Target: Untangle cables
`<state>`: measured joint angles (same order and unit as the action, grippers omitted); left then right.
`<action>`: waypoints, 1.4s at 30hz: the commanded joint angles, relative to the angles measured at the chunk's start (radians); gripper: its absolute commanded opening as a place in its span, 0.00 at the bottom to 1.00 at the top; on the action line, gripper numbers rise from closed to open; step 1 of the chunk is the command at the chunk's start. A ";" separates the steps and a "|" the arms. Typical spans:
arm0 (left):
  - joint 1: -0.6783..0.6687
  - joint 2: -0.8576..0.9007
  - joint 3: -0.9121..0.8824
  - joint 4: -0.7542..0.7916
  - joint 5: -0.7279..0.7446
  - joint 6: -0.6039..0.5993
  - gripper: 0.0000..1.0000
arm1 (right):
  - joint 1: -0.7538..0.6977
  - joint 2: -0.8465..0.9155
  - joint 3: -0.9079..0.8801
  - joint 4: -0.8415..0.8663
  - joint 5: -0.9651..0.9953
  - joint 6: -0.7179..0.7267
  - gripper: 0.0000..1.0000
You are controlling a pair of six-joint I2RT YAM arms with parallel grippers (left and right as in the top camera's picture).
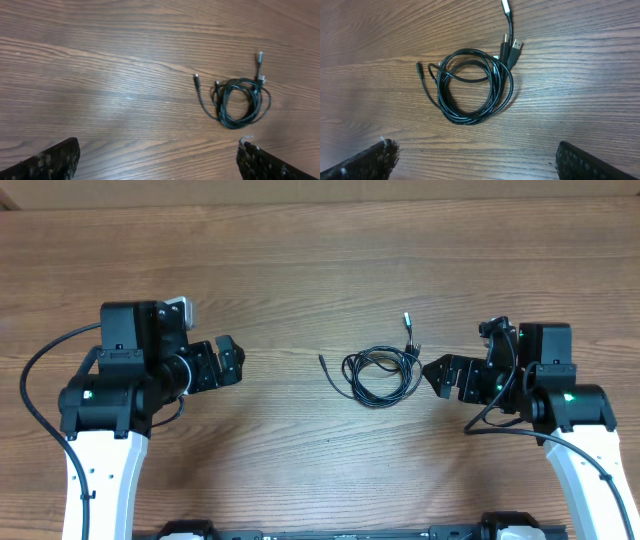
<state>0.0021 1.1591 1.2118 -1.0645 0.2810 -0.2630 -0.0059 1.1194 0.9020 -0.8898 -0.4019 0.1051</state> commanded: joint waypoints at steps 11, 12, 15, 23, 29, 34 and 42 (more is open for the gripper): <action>-0.277 0.133 0.019 0.145 -0.005 0.117 1.00 | 0.000 0.005 0.029 0.016 -0.056 0.003 1.00; -0.304 0.157 0.019 0.173 -0.007 0.115 1.00 | 0.000 0.005 0.029 0.016 -0.056 0.003 1.00; -0.381 0.256 0.019 0.260 -0.008 0.091 1.00 | 0.000 0.005 0.029 0.013 -0.056 0.003 1.00; -0.478 0.484 0.019 0.444 0.003 0.090 1.00 | 0.000 0.005 0.029 0.005 -0.056 0.003 1.00; -0.506 0.625 0.019 0.529 0.084 0.090 0.92 | 0.000 0.005 0.029 -0.006 -0.056 0.003 1.00; -0.524 0.719 0.019 0.582 0.105 0.118 0.86 | 0.000 0.005 0.029 -0.006 -0.056 0.003 1.00; -0.588 0.790 0.019 0.609 -0.005 0.216 0.83 | 0.000 0.005 0.028 -0.006 -0.056 0.003 1.00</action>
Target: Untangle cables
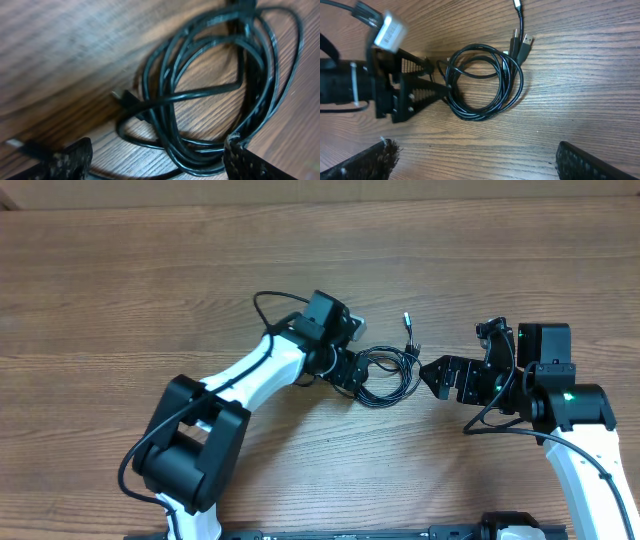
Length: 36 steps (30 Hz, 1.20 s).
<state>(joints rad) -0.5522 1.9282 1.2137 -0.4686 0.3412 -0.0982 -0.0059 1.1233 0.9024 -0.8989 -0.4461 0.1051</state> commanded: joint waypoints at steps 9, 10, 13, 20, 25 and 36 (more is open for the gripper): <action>-0.149 0.049 0.017 0.049 -0.388 0.049 0.73 | 0.000 0.002 0.028 0.003 -0.011 0.003 1.00; -0.157 0.049 0.017 0.053 -0.412 0.046 0.72 | 0.000 0.002 0.028 0.003 -0.011 0.003 1.00; -0.172 0.048 0.017 0.053 -0.476 0.038 0.55 | 0.000 0.002 0.028 0.003 -0.011 0.003 1.00; -0.173 0.048 0.017 0.001 -0.487 0.007 0.16 | 0.000 0.002 0.028 0.003 -0.011 0.003 1.00; -0.163 0.048 0.017 -0.092 -0.486 -0.015 0.04 | 0.000 0.002 0.028 -0.008 -0.012 0.003 1.00; -0.005 -0.006 0.022 -0.182 0.007 -0.169 0.04 | 0.000 0.002 0.018 -0.048 -0.118 0.003 0.98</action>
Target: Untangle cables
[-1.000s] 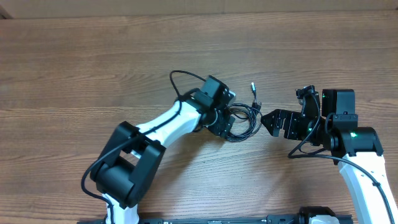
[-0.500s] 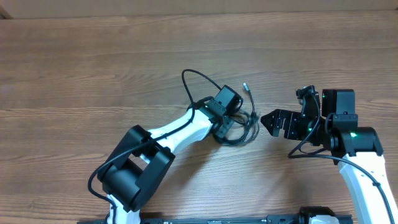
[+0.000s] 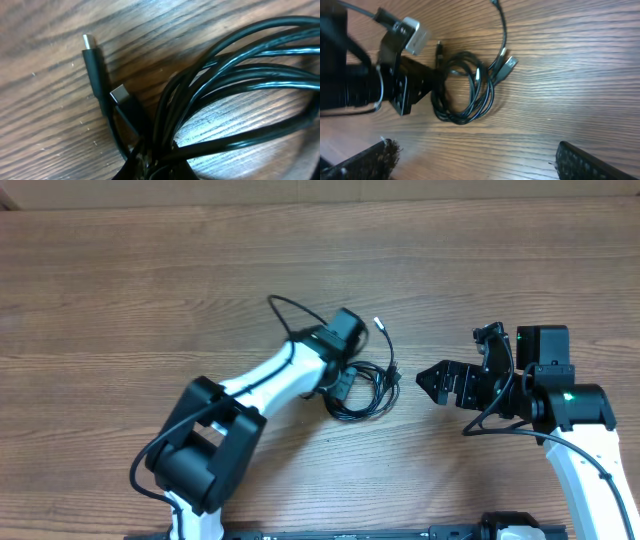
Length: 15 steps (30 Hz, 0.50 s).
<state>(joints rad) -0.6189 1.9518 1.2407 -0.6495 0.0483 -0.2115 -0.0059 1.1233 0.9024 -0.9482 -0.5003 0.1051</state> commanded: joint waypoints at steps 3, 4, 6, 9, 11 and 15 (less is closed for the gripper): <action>0.127 -0.037 -0.005 0.007 0.521 -0.056 0.04 | 0.000 0.011 0.013 0.001 -0.063 0.003 0.89; 0.142 -0.037 -0.005 0.008 0.565 -0.058 0.04 | 0.000 0.014 0.013 0.003 -0.063 0.003 0.88; 0.167 -0.036 -0.005 0.006 0.630 -0.058 0.04 | 0.000 0.028 0.012 0.006 -0.064 0.004 0.84; 0.181 -0.036 -0.005 0.002 0.667 -0.058 0.04 | 0.000 0.058 0.012 0.008 -0.071 0.031 0.82; 0.180 -0.036 -0.005 -0.002 0.666 -0.058 0.04 | 0.000 0.082 0.012 0.009 -0.079 0.054 0.81; 0.172 -0.036 -0.005 -0.001 0.666 -0.072 0.04 | 0.023 0.132 0.012 0.014 -0.086 0.078 0.77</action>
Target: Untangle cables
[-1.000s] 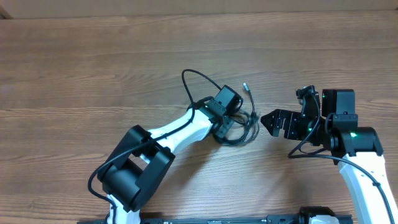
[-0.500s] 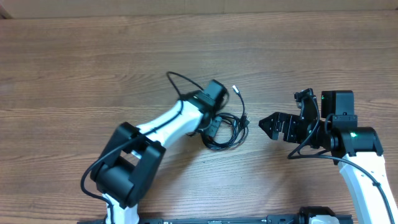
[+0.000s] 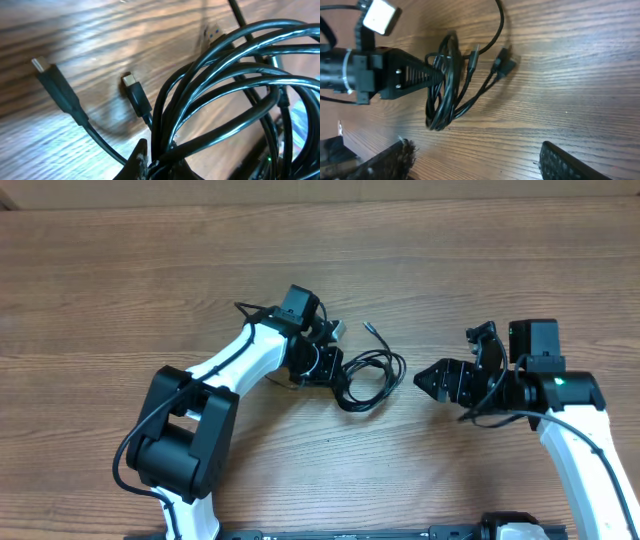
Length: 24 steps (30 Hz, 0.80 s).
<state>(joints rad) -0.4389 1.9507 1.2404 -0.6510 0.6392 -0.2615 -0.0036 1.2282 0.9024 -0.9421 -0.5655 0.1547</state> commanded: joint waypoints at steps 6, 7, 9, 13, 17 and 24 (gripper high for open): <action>-0.010 -0.035 -0.005 0.000 0.060 -0.034 0.04 | 0.114 0.098 0.012 0.041 -0.021 0.029 0.75; -0.010 -0.035 -0.005 0.000 0.060 -0.034 0.04 | 0.127 0.106 0.012 0.050 -0.021 0.029 0.75; -0.010 -0.035 -0.005 -0.003 0.060 -0.034 0.04 | 0.155 0.120 0.012 0.075 -0.020 0.029 0.72; -0.010 -0.035 -0.005 -0.012 0.060 -0.034 0.04 | 0.188 0.139 0.012 0.136 -0.017 0.029 0.56; -0.010 -0.035 -0.005 -0.018 0.059 -0.034 0.04 | 0.216 0.182 0.011 0.190 0.068 0.145 0.43; -0.010 -0.035 -0.005 -0.031 0.030 -0.034 0.04 | 0.244 0.254 0.001 0.219 0.101 0.193 0.33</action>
<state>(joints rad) -0.4454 1.9507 1.2388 -0.6800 0.6655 -0.2867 0.2249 1.4555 0.9024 -0.7322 -0.4915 0.3119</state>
